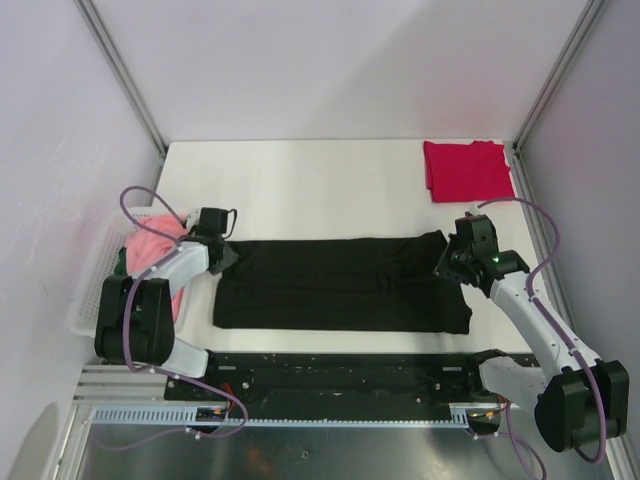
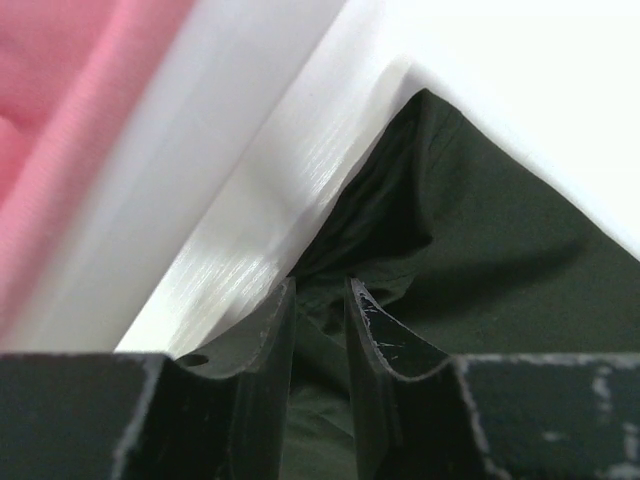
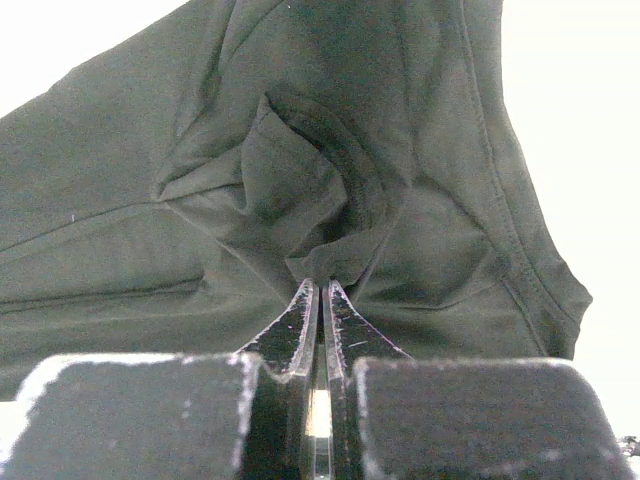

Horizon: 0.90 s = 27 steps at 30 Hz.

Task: Fold and stack the t-shirts
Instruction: Fold the other side of the tshirt into a rectangle

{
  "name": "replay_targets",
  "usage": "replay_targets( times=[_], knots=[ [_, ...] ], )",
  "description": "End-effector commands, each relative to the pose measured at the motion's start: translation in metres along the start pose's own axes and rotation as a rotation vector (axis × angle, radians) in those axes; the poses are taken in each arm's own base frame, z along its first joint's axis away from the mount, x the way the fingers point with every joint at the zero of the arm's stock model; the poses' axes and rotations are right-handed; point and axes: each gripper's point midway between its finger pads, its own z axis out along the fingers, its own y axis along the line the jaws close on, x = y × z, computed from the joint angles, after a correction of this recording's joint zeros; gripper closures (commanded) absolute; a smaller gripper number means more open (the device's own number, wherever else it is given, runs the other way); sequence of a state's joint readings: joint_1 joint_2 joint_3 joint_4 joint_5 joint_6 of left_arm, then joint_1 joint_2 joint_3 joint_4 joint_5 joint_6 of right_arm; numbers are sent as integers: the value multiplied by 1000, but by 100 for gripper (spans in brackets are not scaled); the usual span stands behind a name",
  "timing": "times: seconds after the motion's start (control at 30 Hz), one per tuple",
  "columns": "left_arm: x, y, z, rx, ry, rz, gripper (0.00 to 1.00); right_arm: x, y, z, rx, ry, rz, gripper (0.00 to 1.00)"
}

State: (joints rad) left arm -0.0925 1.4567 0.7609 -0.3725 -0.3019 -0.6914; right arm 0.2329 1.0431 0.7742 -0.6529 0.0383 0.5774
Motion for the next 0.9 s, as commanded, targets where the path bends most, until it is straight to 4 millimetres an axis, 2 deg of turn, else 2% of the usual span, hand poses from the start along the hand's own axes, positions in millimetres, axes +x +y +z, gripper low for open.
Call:
replay_targets(
  times=[0.0, 0.3, 0.4, 0.6, 0.87],
  knots=[
    [-16, -1, 1, -35, -41, -10, 69, -8, 8, -1, -28, -28, 5, 96],
    [-11, 3, 6, -66, -24, -3, 71, -9, 9, -1, -33, -28, 3, 96],
    [-12, 4, 5, -71, -27, -2, 77, -9, 10, -1, -35, -27, 0, 96],
    [-19, 7, -2, -87, -48, 1, 98, -10, 11, -2, -45, -34, -4, 96],
    [-33, 10, -19, -89, -95, -11, 100, -14, 8, -9, -50, -51, 4, 96]
  ],
)
